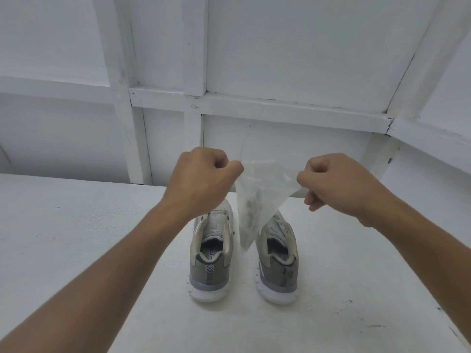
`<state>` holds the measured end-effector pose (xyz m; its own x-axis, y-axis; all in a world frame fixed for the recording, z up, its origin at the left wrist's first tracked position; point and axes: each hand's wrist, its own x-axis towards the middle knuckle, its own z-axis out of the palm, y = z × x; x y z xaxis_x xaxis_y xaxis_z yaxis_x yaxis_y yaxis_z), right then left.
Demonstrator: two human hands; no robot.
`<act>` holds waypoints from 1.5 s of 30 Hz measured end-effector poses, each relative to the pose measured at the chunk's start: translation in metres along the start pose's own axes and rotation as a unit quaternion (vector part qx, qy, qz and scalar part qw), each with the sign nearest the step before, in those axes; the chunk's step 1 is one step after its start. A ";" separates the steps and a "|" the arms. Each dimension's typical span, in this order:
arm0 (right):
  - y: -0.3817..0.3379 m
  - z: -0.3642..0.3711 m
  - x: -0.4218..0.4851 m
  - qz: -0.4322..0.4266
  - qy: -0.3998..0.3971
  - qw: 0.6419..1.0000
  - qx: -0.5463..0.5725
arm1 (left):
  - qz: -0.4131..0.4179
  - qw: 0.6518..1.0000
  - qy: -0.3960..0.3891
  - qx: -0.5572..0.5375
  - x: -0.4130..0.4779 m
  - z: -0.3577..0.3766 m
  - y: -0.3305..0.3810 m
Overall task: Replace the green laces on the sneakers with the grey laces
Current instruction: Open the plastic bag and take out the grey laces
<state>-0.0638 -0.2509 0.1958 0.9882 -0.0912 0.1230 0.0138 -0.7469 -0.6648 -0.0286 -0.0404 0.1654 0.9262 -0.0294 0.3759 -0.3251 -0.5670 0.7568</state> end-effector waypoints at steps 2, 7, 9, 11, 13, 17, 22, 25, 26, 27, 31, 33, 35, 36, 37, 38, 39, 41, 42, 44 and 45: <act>0.002 0.006 -0.001 -0.055 0.069 0.994 -0.070 | 0.010 1.000 0.002 0.010 -0.002 0.008 0.008; 0.002 0.014 -0.005 -0.358 0.096 0.919 -0.131 | 0.046 0.999 -0.027 -0.005 -0.003 0.024 0.021; 0.003 0.016 -0.005 -0.385 0.038 0.910 -0.153 | 0.067 0.997 -0.027 -0.008 -0.005 0.026 0.024; 0.000 0.012 -0.003 -0.319 -0.033 0.929 -0.183 | 0.084 0.996 -0.018 -0.005 -0.008 0.028 0.025; -0.002 0.009 0.000 -0.214 -0.131 0.944 -0.212 | 0.113 0.993 -0.015 0.005 -0.015 0.031 0.027; 0.008 0.013 0.004 -0.111 -0.228 0.967 0.012 | 0.216 0.974 0.013 0.064 -0.034 0.051 0.032; 0.033 0.023 -0.006 -0.053 -0.275 0.930 0.238 | 0.302 0.944 0.082 0.104 -0.049 0.065 0.034; 0.039 0.028 -0.016 -0.109 -0.235 0.961 0.101 | 0.339 0.929 0.089 0.121 -0.051 0.074 0.033; 0.041 0.030 -0.018 -0.122 -0.208 0.968 0.064 | 0.346 0.926 0.088 0.125 -0.055 0.077 0.034; 0.044 0.032 -0.019 -0.136 -0.188 0.972 0.037 | 0.353 0.924 0.079 0.125 -0.058 0.078 0.035; 0.048 0.035 -0.019 -0.133 -0.167 0.972 0.104 | 0.277 0.960 0.035 0.033 -0.052 0.059 0.020; 0.049 0.034 -0.019 -0.063 -0.216 0.923 0.311 | 0.159 0.984 0.077 -0.029 -0.036 0.044 0.003; 0.057 0.032 -0.018 -0.069 -0.205 0.908 0.359 | -0.012 0.998 0.050 -0.043 -0.017 0.037 -0.025; 0.059 0.032 -0.019 -0.092 -0.202 0.924 0.313 | -0.101 0.993 -0.021 -0.060 -0.010 0.038 -0.039; 0.061 0.034 -0.020 -0.100 -0.195 0.937 0.272 | -0.170 0.976 -0.100 -0.098 -0.008 0.039 -0.048; 0.059 0.034 -0.021 -0.104 -0.193 0.945 0.243 | -0.209 0.955 -0.160 -0.134 -0.007 0.041 -0.055; 0.060 0.035 -0.021 -0.101 -0.192 0.948 0.234 | -0.221 0.943 -0.192 -0.159 -0.008 0.043 -0.059; 0.062 0.036 -0.022 -0.116 -0.196 0.946 0.230 | -0.183 0.949 -0.177 -0.187 -0.015 0.044 -0.054; 0.065 0.036 -0.021 -0.119 -0.193 0.948 0.224 | -0.158 0.954 -0.158 -0.198 -0.017 0.044 -0.052; 0.070 0.037 -0.018 -0.114 -0.196 0.948 0.224 | -0.132 0.956 -0.148 -0.217 -0.021 0.042 -0.048; 0.071 0.038 -0.016 -0.106 -0.195 0.949 0.225 | -0.125 0.954 -0.151 -0.227 -0.022 0.040 -0.045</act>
<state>-0.0731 -0.2774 0.1190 0.9359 0.3463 0.0645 0.1948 -0.3562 -0.9139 -0.0271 -0.0469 0.1015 0.9761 -0.2147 0.0345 -0.0730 -0.1738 0.9821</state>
